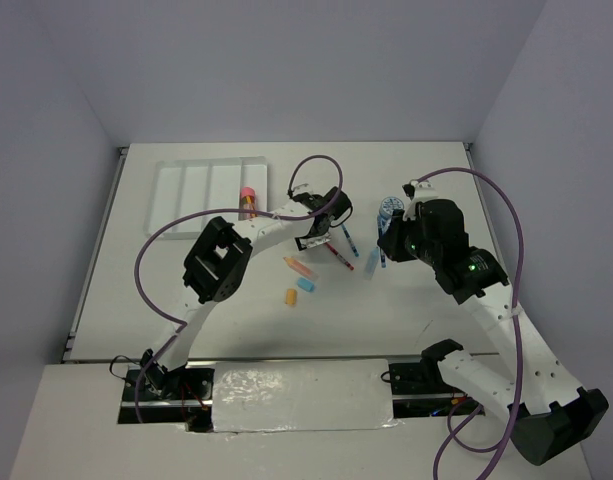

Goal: Sort the stationery into containers
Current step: Pick up the pen from the center of the board.

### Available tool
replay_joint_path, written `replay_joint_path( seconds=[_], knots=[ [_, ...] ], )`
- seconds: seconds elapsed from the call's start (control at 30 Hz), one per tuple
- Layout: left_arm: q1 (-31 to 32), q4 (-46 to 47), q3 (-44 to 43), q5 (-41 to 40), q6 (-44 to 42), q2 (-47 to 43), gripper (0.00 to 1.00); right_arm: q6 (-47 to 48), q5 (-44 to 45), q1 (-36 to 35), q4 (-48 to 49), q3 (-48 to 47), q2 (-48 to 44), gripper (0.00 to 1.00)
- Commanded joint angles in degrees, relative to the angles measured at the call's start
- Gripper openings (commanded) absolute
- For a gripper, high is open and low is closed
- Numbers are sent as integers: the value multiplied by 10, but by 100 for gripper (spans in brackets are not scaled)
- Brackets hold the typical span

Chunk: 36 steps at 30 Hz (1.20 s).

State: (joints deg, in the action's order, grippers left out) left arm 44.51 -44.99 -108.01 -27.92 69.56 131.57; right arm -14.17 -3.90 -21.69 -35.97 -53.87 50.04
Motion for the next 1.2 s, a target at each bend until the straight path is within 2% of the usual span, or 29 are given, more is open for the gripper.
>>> replay_joint_path(
  seconds=[0.0,0.1,0.67,0.73,0.77,0.87,0.93,1.0,1.17],
  knots=[
    [5,-10,2,10,17,15,52,8,-4,-1,26,5,-6,0],
    [8,-12,6,16,22,15,46,9,-6,-1,26,3,-6,0],
    [12,3,26,36,21,22,45,8,-15,-1,29,7,-13,0],
    [13,4,29,38,18,23,37,8,-18,-1,30,7,-14,0],
    [12,8,30,38,17,22,30,9,-22,-2,31,7,-14,0],
    [11,20,41,48,12,14,24,9,-35,-2,33,5,-14,0],
    [11,41,55,59,8,9,15,9,-51,-1,35,4,-16,0],
    [9,67,63,70,1,-3,10,9,-62,-2,41,4,-20,0],
    [9,102,76,74,-21,-60,4,6,-88,-1,59,14,-49,0]
  ],
)
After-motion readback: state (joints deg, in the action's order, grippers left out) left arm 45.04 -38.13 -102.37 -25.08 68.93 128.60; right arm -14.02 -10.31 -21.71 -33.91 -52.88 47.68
